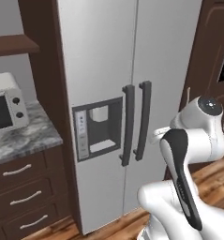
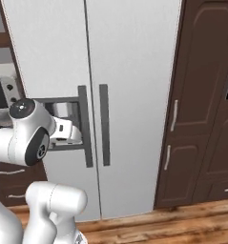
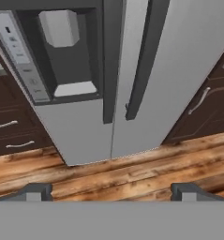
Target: Retrieve the steak from the fridge and place it on the saucepan with marinade on the stove.
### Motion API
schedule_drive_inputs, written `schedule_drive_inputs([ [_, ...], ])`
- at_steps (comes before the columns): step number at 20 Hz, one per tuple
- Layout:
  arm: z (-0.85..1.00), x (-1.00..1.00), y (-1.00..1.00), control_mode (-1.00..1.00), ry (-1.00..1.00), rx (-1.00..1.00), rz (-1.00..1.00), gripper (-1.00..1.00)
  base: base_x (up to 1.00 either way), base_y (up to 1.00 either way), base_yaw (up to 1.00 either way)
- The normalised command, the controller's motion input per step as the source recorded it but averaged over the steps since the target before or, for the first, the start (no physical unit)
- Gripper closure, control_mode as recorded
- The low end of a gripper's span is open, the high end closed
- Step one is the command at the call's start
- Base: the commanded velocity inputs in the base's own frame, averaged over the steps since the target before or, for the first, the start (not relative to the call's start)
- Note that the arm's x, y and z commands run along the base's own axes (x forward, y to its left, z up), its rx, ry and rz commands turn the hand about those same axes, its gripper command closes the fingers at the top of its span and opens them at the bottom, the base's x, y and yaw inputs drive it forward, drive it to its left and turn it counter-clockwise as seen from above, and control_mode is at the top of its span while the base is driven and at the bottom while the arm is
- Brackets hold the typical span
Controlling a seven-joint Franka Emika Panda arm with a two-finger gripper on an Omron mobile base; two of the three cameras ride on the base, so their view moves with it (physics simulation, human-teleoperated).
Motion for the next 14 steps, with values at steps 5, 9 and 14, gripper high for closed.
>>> schedule_drive_inputs([
  [5, 0.0, 0.0, 0.0, 1.0, 0.0, 0.0, 0.0, -1.0, 0.09, 0.8, -0.04],
  [9, 0.0, 0.0, 0.0, 1.0, 0.0, 0.0, 0.0, -1.0, 0.27, 0.04, -0.03],
  [14, 0.0, 0.0, 0.0, 1.0, 0.0, 0.0, 0.0, -1.0, 0.25, -0.38, -0.04],
])
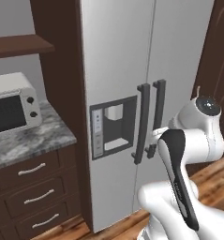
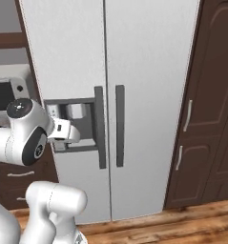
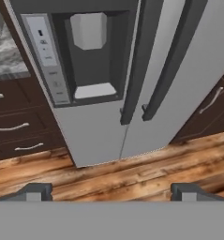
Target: Retrieve the steak from the fridge and place it on the saucepan with marinade on the stove.
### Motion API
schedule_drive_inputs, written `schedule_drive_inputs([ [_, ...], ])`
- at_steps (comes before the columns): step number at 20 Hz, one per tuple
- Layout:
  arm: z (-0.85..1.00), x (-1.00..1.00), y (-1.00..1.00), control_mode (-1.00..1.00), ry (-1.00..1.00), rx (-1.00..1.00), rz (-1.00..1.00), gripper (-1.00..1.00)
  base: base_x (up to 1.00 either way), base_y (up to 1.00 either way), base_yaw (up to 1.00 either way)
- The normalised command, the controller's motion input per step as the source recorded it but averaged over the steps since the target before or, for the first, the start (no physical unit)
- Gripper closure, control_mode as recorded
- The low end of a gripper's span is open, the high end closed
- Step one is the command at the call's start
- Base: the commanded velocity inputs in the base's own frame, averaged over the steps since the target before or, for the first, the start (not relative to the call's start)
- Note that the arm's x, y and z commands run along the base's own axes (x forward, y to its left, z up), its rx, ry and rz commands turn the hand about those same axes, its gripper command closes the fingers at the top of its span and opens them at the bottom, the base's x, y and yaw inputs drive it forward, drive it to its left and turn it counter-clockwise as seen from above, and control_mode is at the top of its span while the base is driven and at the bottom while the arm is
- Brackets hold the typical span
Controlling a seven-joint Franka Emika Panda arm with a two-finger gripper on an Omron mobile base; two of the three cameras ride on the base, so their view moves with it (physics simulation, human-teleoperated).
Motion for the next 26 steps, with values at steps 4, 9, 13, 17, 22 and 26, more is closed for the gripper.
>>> schedule_drive_inputs([
  [4, 0.0, 0.0, 0.0, 1.0, 0.0, 0.0, 0.0, -1.0, 0.21, -0.46, -0.06],
  [9, 0.0, 0.0, 0.0, 1.0, 0.0, 0.0, 0.0, -1.0, 0.19, -0.12, -0.01],
  [13, 0.0, 0.0, 0.0, 1.0, 0.0, 0.0, 0.0, -1.0, 0.0, 0.0, 0.0],
  [17, 0.0, 0.0, 0.0, 1.0, 0.0, 0.0, 0.0, -1.0, 0.0, 0.0, 0.0],
  [22, -0.17, 0.01, -0.47, -1.0, -0.04, 0.0, 0.02, -1.0, 0.0, 0.0, 0.0],
  [26, -0.32, 0.13, -0.73, -1.0, -0.08, 0.03, 0.16, -1.0, 0.0, 0.0, 0.0],
])
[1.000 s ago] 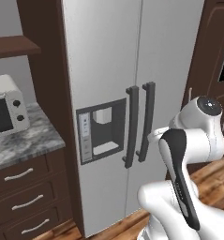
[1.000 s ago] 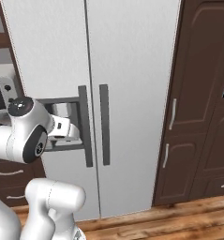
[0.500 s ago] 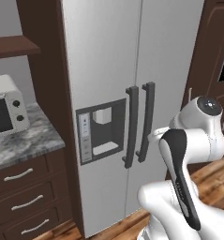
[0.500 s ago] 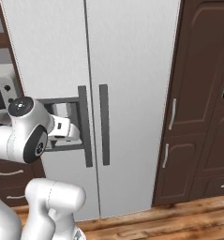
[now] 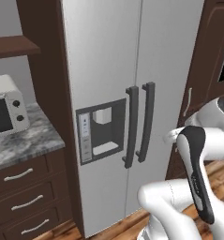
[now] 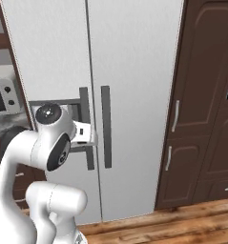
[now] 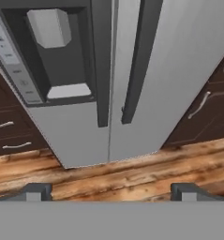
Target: Retrieve the steak from the fridge and place it on the saucepan with marinade on the stove.
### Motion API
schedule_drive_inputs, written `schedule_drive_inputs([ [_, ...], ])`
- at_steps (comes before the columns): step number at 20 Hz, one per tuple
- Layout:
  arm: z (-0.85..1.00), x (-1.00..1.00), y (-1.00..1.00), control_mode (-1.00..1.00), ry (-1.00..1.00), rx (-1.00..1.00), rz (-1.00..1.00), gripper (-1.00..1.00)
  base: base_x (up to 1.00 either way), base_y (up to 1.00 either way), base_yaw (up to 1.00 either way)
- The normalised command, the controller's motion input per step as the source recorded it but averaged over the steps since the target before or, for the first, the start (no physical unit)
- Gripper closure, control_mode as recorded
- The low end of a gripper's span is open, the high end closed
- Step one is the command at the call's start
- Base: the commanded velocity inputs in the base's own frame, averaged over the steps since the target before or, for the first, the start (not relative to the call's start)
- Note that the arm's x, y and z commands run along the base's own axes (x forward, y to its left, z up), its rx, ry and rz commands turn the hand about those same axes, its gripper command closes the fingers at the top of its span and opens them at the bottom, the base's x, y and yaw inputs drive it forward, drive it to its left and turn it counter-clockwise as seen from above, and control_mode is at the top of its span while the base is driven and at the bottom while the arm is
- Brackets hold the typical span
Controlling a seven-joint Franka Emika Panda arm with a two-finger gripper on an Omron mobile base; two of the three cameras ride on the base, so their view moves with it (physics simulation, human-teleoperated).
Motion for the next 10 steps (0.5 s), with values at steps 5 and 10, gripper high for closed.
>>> schedule_drive_inputs([
  [5, -0.34, 0.35, -0.6, -1.0, -0.18, 0.04, 0.26, -1.0, 0.0, 0.0, 0.0],
  [10, -0.2, 0.7, -0.35, -1.0, -0.26, 0.06, 0.24, -1.0, 0.0, 0.0, 0.0],
])
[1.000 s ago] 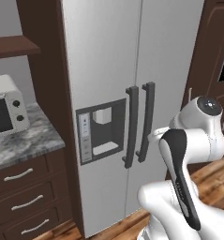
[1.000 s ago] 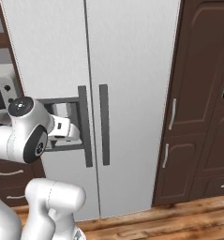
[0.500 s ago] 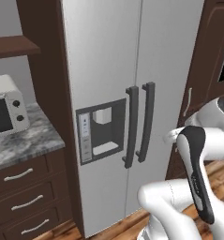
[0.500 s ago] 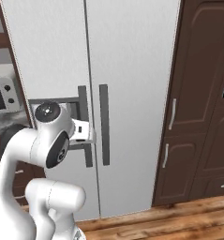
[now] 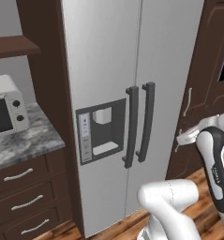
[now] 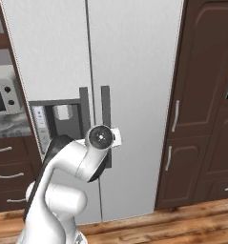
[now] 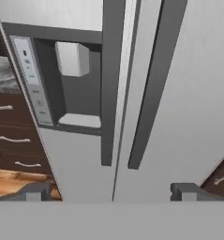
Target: Retrieve the steak from the fridge and place it on the saucepan with marinade on the stove.
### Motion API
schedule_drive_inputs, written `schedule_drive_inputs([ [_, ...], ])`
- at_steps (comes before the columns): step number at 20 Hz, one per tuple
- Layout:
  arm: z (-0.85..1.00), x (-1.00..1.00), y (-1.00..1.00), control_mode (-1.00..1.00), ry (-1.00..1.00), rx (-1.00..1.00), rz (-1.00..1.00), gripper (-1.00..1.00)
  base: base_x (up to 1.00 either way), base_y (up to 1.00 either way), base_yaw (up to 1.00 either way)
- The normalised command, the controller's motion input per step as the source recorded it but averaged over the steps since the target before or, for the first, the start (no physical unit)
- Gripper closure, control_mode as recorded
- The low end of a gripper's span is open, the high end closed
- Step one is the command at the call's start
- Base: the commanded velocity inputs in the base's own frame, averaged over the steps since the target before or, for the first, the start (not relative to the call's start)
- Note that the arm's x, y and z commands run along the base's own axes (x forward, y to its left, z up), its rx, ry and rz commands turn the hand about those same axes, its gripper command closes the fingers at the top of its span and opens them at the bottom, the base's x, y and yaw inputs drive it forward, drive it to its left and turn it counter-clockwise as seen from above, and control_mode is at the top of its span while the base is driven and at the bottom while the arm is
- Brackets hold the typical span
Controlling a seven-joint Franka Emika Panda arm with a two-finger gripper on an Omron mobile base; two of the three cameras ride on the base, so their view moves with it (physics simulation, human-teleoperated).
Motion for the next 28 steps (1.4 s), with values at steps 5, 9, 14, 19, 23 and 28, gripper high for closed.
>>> schedule_drive_inputs([
  [5, -0.14, 0.86, -0.1, -1.0, -0.13, 0.02, 0.07, -1.0, 0.0, 0.0, 0.0],
  [9, -0.15, 0.89, 0.0, -1.0, -0.1, 0.0, 0.04, -1.0, 0.0, 0.0, 0.0],
  [14, -0.01, 0.7, -0.02, -1.0, -0.02, 0.01, 0.04, -1.0, 0.0, 0.0, 0.0],
  [19, 0.0, 0.61, -0.06, -1.0, 0.0, 0.01, 0.03, -1.0, 0.0, 0.0, 0.0],
  [23, 0.0, 0.51, -0.01, -1.0, 0.0, 0.03, 0.01, -1.0, 0.0, 0.0, 0.0],
  [28, 0.0, 0.49, 0.0, -1.0, 0.0, 0.03, 0.0, -1.0, 0.0, 0.0, 0.0],
])
